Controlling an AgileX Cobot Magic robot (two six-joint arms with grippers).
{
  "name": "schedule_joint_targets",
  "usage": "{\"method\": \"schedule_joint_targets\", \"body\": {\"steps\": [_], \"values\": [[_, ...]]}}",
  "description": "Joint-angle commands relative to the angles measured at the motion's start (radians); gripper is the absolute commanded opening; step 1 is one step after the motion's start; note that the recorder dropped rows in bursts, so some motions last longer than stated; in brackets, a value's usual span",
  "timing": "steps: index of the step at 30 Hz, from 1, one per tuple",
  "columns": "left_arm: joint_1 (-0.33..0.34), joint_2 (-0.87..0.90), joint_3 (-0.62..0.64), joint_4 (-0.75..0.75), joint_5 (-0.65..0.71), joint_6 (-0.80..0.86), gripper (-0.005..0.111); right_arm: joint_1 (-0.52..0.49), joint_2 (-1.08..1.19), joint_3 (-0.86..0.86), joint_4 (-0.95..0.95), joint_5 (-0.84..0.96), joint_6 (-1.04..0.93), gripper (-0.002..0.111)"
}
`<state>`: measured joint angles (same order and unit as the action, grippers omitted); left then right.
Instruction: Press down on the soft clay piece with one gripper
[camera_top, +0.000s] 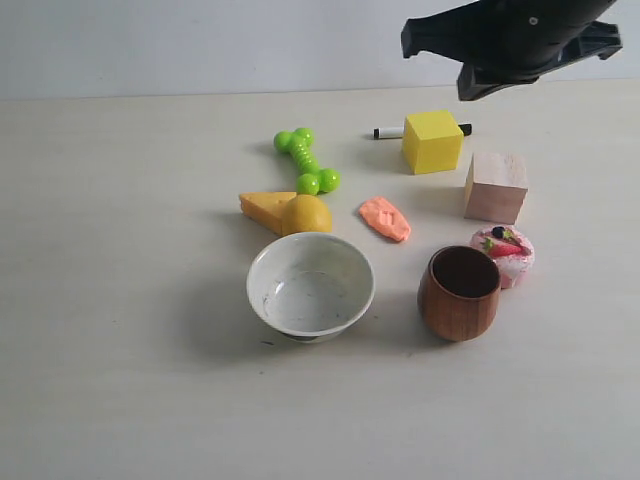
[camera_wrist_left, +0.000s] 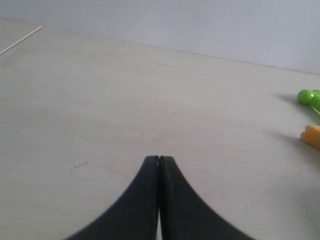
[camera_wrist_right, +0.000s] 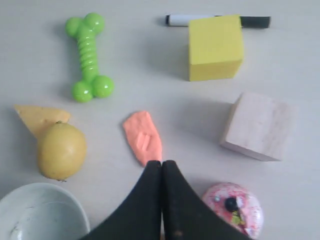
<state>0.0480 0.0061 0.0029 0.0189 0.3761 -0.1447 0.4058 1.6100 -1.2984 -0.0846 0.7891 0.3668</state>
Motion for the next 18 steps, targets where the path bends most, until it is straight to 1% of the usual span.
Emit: {"method": "schedule_joint_targets", "body": {"steps": [1,4,11,14,18], "values": [[0.000,-0.006,-0.003,0.000,-0.011,-0.006,0.000,0.000,-0.046,0.005,-0.195,0.085,0.134,0.000],[0.000,-0.006,-0.003,0.000,-0.011,-0.006,0.000,0.000,-0.103,0.009,-0.248,0.113,0.139,0.000],[0.000,-0.006,-0.003,0.000,-0.011,-0.006,0.000,-0.002,-0.331,0.124,-0.344,0.028,0.141,0.000],[0.000,-0.006,-0.003,0.000,-0.011,-0.006,0.000,-0.041,-0.432,0.191,-0.344,-0.008,0.152,0.000],[0.000,-0.006,-0.003,0.000,-0.011,-0.006,0.000,-0.162,-0.567,0.302,-0.308,-0.079,0.158,0.000]]}}
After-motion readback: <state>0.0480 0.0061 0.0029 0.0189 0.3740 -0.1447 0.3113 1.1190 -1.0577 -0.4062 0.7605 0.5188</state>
